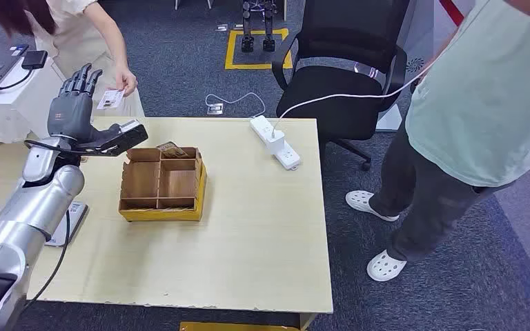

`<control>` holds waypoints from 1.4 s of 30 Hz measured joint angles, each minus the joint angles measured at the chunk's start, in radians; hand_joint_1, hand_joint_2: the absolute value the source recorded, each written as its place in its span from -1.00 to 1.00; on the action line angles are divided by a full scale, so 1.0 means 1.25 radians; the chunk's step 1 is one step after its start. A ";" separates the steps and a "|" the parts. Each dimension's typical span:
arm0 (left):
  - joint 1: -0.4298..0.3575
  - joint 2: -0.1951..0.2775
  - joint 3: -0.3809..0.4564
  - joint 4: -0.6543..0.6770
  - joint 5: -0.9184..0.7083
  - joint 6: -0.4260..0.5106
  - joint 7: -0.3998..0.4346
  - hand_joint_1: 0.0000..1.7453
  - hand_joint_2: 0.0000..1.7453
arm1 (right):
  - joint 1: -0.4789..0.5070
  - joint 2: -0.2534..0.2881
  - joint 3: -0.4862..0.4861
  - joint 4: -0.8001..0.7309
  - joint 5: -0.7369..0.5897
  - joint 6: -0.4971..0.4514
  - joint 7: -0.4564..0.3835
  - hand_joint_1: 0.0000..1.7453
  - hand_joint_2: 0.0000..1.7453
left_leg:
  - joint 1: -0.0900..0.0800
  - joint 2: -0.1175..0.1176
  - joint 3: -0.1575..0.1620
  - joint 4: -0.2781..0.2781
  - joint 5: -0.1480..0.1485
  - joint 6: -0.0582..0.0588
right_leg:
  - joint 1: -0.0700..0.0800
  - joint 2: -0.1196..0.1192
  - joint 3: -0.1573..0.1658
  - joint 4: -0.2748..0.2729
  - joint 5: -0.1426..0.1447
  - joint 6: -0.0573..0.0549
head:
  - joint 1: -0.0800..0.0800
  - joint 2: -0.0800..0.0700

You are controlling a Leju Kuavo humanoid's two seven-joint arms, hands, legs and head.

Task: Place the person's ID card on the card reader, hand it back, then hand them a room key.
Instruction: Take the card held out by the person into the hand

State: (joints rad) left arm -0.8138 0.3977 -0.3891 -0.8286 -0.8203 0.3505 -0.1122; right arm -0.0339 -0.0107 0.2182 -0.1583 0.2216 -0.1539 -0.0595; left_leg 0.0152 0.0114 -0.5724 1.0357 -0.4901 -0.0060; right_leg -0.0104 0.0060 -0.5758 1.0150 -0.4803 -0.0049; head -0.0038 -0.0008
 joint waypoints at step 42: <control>-0.027 0.027 0.061 0.189 -0.135 0.084 0.087 1.00 1.00 | 0.004 0.000 -0.001 0.000 0.004 -0.015 0.015 -1.00 -1.00 | 0.000 0.000 0.000 0.000 0.000 0.000 | 0.000 0.000 0.000 0.000 0.000 0.000 | 0.000 0.000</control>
State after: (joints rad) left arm -0.8476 0.4314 -0.3128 -0.5921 -0.9892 0.4561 -0.0037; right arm -0.0287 -0.0103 0.2174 -0.1579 0.2262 -0.1724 -0.0412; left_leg 0.0153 0.0108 -0.5730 1.0354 -0.4897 -0.0065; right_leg -0.0104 0.0055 -0.5760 1.0154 -0.4804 -0.0050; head -0.0036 -0.0008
